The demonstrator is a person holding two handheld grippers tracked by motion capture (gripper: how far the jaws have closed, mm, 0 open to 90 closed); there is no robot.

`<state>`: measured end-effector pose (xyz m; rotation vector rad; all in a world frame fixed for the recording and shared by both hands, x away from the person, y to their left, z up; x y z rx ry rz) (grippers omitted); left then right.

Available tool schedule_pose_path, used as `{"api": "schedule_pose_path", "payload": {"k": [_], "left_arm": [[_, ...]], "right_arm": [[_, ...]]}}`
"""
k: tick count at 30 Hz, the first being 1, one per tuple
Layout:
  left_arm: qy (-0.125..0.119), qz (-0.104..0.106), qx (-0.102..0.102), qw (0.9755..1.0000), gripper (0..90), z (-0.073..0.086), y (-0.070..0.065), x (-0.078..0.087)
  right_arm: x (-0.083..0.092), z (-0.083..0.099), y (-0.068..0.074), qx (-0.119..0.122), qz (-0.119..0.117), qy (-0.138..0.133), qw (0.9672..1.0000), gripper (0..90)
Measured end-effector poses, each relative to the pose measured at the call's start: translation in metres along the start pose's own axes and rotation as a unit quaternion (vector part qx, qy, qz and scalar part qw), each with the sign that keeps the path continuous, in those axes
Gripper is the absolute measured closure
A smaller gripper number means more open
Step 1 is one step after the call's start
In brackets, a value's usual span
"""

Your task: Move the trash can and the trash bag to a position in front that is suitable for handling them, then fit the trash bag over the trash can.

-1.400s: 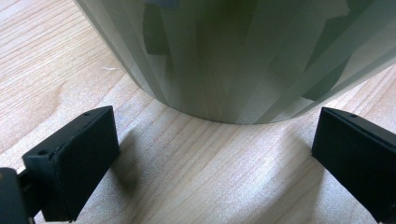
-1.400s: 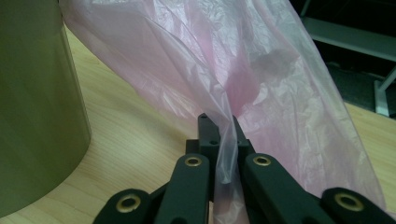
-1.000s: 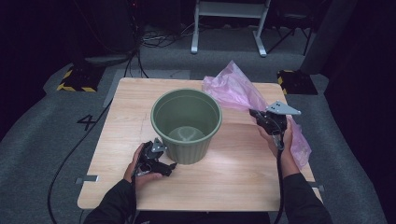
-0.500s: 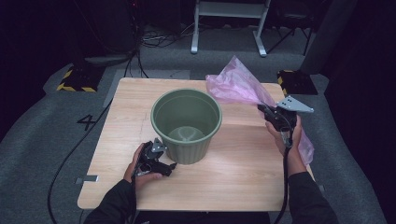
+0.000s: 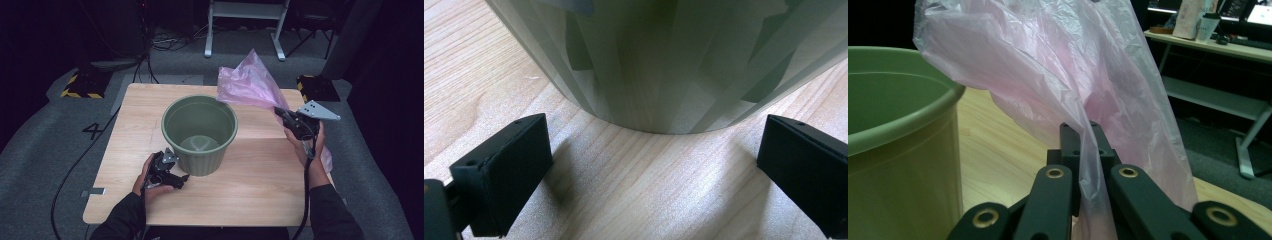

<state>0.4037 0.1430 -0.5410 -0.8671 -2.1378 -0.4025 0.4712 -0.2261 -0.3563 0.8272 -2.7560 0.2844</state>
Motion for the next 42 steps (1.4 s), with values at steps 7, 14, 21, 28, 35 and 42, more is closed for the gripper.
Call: {"api": "schedule_pose_path", "payload": {"k": [7, 14, 21, 28, 35, 42], "left_arm": [[0.000, 0.000, 0.000, 1.0000, 0.6, 0.000, 0.000, 0.000], [0.000, 0.001, 0.000, 1.0000, 0.6, 0.000, 0.000, 0.000], [0.000, 0.002, -0.002, 1.0000, 0.6, 0.000, 0.000, 0.000], [0.001, 0.009, -0.016, 0.9998, 0.6, -0.003, -0.002, -0.002], [0.000, 0.041, -0.047, 0.9980, 0.8, -0.014, -0.014, -0.012], [0.001, 0.051, -0.057, 0.9970, 0.7, -0.026, -0.021, -0.022]], "right_arm": [[0.000, -0.004, 0.019, 0.020, -0.024, -0.009, 0.9995, 90.0], [0.001, -0.002, 0.032, 0.036, -0.042, -0.013, 0.9984, 90.0], [0.002, -0.003, 0.038, 0.049, -0.051, -0.013, 0.9974, 90.0], [0.000, -0.003, 0.047, 0.068, -0.060, -0.007, 0.9958, 90.0], [0.005, -0.005, 0.052, 0.088, -0.063, -0.007, 0.9941, 90.0], [0.012, -0.006, 0.053, 0.100, -0.060, -0.008, 0.9932, 90.0]]}}
Point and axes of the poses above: each handheld gripper's, and its own axes: x roughly backward along the jaws, z roughly out of its underside, y roughly to its left, the point moved 5 cm from there along -x, roughly forward along the jaws, and after that the axes turned 3 degrees about y, right-handed, at the moved point
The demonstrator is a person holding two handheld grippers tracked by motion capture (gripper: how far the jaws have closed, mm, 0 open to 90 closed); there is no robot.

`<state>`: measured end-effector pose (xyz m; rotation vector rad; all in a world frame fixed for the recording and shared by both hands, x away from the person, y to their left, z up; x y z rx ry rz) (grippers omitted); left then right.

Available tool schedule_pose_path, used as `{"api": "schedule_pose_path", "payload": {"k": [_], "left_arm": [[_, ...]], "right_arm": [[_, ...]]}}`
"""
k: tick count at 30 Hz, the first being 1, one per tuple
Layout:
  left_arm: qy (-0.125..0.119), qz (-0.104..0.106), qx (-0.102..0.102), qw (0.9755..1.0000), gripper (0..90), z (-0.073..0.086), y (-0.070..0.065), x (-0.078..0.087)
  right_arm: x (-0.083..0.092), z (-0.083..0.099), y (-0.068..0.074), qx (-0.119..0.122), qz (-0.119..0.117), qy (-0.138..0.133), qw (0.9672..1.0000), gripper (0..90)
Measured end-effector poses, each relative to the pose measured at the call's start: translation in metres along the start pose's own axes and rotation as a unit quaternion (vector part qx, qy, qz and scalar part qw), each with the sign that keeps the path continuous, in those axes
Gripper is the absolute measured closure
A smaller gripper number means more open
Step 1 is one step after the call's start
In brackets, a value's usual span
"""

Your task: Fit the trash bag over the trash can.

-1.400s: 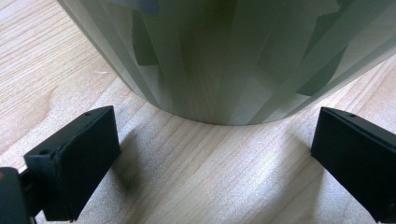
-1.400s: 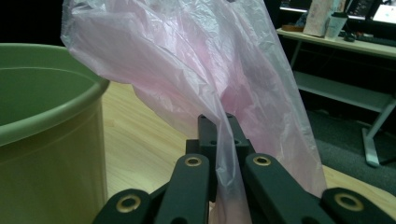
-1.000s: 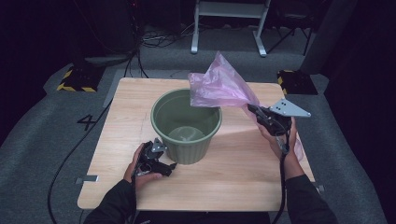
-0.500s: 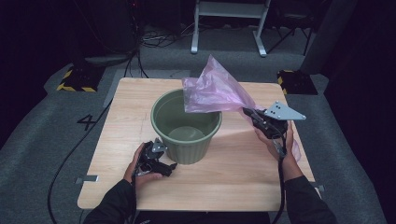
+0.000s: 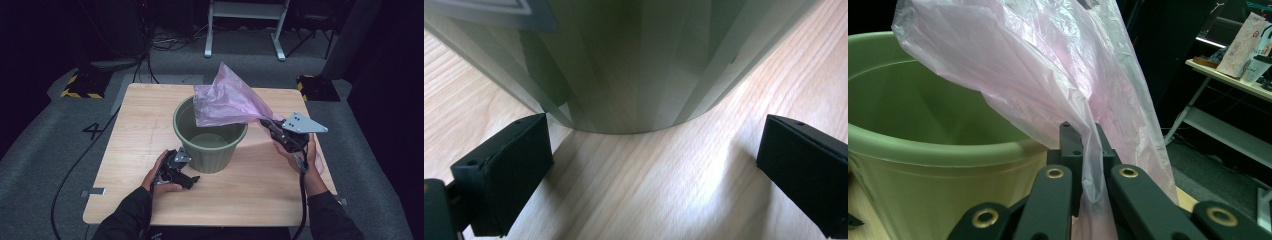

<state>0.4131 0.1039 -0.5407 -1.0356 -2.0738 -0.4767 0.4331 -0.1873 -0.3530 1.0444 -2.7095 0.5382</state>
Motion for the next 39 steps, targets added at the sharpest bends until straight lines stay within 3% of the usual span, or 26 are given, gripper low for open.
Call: {"api": "schedule_pose_path", "payload": {"k": [7, 12, 15, 20, 22, 24, 28, 32, 39], "left_arm": [[-0.001, 0.003, -0.003, 1.0000, 0.7, -0.012, -0.003, -0.010], [-0.001, 0.003, -0.002, 1.0000, 4.2, -0.011, -0.003, -0.008], [-0.006, -0.001, -0.002, 1.0000, 18.4, -0.009, -0.005, 0.001], [-0.030, -0.001, -0.001, 0.9996, 15.6, -0.010, -0.005, 0.014], [-0.040, -0.010, -0.001, 0.9991, 15.6, -0.011, -0.005, 0.022], [-0.053, -0.015, -0.013, 0.9984, 15.9, -0.014, -0.008, 0.034], [-0.089, -0.017, -0.005, 0.9959, 15.9, -0.022, -0.005, 0.053], [-0.109, -0.031, -0.007, 0.9935, 15.7, -0.029, 0.002, 0.072], [-0.144, -0.036, -0.008, 0.9889, 15.8, -0.041, 0.008, 0.098]], "right_arm": [[0.001, 0.004, 0.000, 0.009, 0.006, 0.009, 0.9999, 90.0], [0.001, 0.006, -0.001, 0.014, 0.008, 0.015, 0.9997, 90.0], [0.000, 0.008, 0.000, 0.017, 0.010, 0.019, 0.9996, 90.0], [-0.003, 0.012, 0.001, 0.022, 0.014, 0.027, 0.9993, 89.8], [-0.004, 0.013, 0.001, 0.021, 0.018, 0.029, 0.9992, 89.6], [-0.005, 0.013, 0.001, 0.022, 0.019, 0.032, 0.9991, 89.6], [-0.007, 0.014, 0.002, 0.027, 0.022, 0.036, 0.9987, 89.7], [-0.009, 0.014, 0.001, 0.027, 0.023, 0.039, 0.9986, 89.6], [-0.013, 0.017, -0.002, 0.026, 0.029, 0.049, 0.9980, 89.6]]}}
Point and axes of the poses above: each handheld gripper's, and its own axes: x roughly backward along the jaws, z roughly out of its underside, y roughly to its left, the point moved 5 cm from there along -x, roughly forward along the jaws, and after that the axes turned 3 degrees about y, right-handed, at the moved point
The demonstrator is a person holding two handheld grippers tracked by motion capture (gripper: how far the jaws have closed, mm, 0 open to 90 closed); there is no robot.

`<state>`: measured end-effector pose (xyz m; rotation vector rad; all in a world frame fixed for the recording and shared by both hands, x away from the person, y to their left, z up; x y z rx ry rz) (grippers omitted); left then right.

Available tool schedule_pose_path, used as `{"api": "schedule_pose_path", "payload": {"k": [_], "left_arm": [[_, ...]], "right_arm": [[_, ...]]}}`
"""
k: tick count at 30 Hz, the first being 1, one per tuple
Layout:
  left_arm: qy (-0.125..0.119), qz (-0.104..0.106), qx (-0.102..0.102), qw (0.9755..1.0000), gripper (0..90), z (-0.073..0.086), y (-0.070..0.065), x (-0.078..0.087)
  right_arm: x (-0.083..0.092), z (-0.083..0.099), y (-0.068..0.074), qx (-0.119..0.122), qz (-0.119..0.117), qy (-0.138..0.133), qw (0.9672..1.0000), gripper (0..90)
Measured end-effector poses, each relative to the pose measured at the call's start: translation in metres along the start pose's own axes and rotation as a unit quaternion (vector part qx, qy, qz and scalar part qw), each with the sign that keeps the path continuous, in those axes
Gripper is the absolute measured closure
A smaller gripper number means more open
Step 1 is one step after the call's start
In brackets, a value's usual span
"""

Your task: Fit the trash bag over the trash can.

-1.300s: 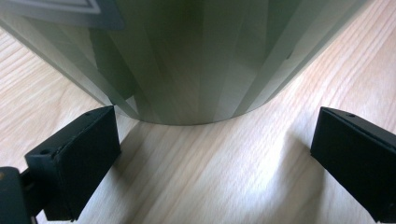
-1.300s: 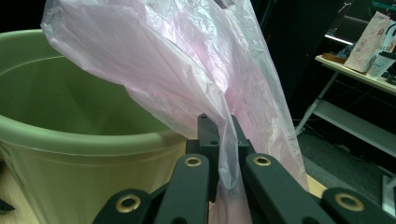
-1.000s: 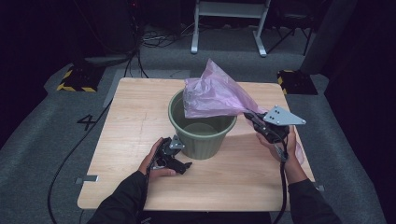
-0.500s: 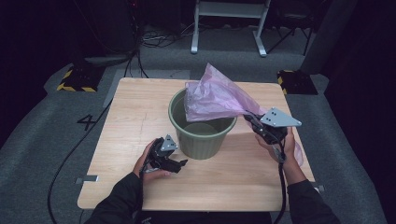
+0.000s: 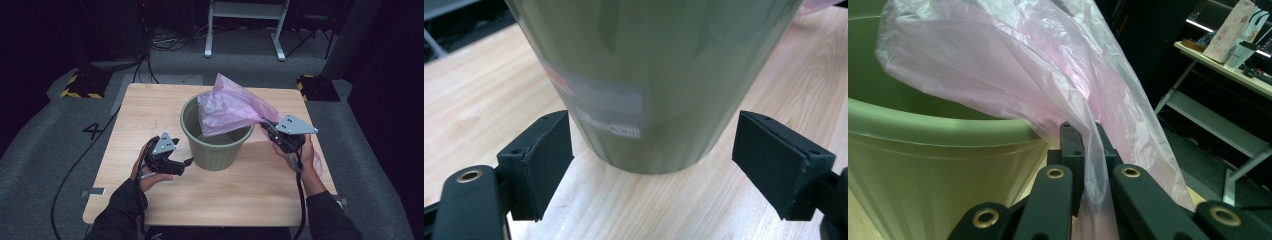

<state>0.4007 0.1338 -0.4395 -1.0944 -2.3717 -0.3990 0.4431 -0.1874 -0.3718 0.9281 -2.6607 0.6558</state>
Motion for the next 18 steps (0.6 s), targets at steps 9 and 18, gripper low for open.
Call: {"api": "schedule_pose_path", "payload": {"k": [9, 18], "left_arm": [[-0.051, 0.000, -0.027, 0.9983, 17.0, -0.037, -0.008, 0.029], [-0.077, -0.009, -0.043, 0.9960, 18.8, -0.073, -0.012, 0.045]], "right_arm": [[-0.002, 0.000, -0.001, 0.004, 0.007, 0.009, 0.9999, 89.3], [0.003, -0.006, 0.001, 0.026, 0.016, 0.007, 0.9995, 89.0]]}}
Point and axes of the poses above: each handheld gripper's, and its own axes: x roughly backward along the jaws, z roughly out of its underside, y roughly to its left, the point moved 5 cm from there along -x, roughly forward along the jaws, and after that the axes turned 3 degrees about y, right-handed, at the moved point
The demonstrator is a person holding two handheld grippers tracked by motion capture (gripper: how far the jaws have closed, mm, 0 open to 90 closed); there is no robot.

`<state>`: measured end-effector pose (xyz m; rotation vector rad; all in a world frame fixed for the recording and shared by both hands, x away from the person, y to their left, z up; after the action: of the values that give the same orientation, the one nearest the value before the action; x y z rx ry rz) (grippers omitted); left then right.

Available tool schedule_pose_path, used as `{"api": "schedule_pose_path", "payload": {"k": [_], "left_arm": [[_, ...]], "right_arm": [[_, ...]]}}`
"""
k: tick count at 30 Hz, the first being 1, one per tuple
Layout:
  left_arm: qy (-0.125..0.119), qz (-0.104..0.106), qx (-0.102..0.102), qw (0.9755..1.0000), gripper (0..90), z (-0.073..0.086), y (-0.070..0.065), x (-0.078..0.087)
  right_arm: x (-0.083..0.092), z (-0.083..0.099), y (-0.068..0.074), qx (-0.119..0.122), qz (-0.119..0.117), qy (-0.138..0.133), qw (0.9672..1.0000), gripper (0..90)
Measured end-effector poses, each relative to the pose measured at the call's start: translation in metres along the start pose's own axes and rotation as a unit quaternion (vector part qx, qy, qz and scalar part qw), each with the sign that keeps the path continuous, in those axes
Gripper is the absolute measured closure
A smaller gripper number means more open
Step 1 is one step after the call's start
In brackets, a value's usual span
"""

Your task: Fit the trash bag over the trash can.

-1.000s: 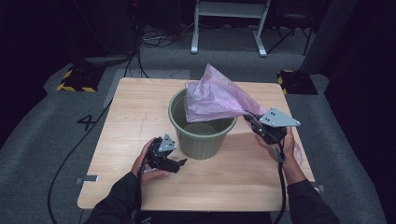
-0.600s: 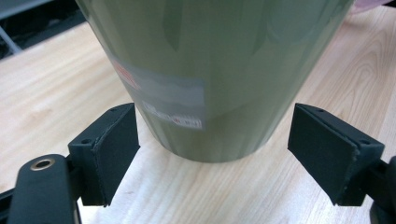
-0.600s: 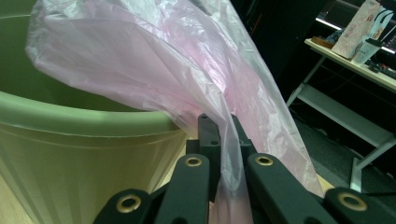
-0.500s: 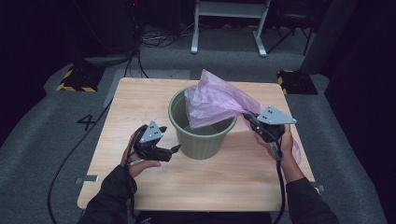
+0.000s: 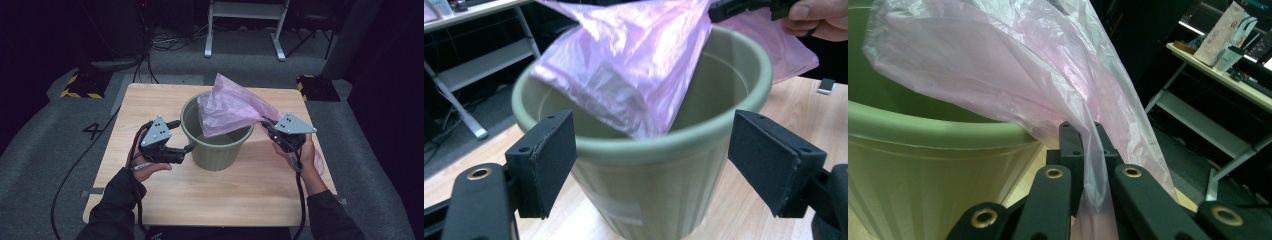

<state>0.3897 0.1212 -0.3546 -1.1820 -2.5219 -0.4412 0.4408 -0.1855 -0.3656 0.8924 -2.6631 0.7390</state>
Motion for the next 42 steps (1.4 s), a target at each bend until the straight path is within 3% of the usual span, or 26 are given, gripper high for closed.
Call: {"api": "schedule_pose_path", "payload": {"k": [7, 16, 23, 28, 32, 36, 42], "left_arm": [[0.011, 0.008, -0.030, 0.9995, 18.7, -0.028, -0.011, -0.016], [0.034, 0.021, -0.070, 0.9967, 18.3, -0.058, -0.030, -0.043], [0.041, 0.032, -0.082, 0.9952, 17.9, -0.064, -0.039, -0.057], [0.071, 0.006, -0.110, 0.9914, 18.6, -0.064, -0.042, -0.068], [0.081, -0.014, -0.107, 0.9909, 29.6, -0.064, -0.040, -0.072], [0.088, -0.011, -0.108, 0.9902, 42.2, -0.062, -0.041, -0.075], [0.116, -0.012, -0.140, 0.9832, 69.4, -0.058, -0.043, -0.082]], "right_arm": [[0.003, -0.006, 0.007, 0.026, 0.001, -0.001, 0.9997, 89.2], [0.007, -0.016, 0.014, 0.050, 0.001, -0.008, 0.9987, 89.1], [0.009, -0.024, 0.020, 0.066, -0.006, -0.011, 0.9977, 88.8], [0.007, -0.030, 0.027, 0.081, -0.017, -0.008, 0.9965, 88.4], [0.006, -0.033, 0.032, 0.087, -0.027, -0.009, 0.9958, 88.3], [0.006, -0.035, 0.034, 0.088, -0.035, -0.011, 0.9954, 88.2], [0.009, -0.037, 0.036, 0.085, -0.046, -0.017, 0.9951, 88.0]]}}
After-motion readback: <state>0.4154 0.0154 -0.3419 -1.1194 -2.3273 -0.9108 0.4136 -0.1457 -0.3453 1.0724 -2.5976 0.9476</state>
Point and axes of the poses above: each handheld gripper's, and its own axes: x roughly backward along the jaws, z roughly out of its underside, y roughly to its left, the point moved 5 cm from there along -x, roughly forward along the jaws, and after that the axes turned 3 degrees about y, right-handed, at the moved point
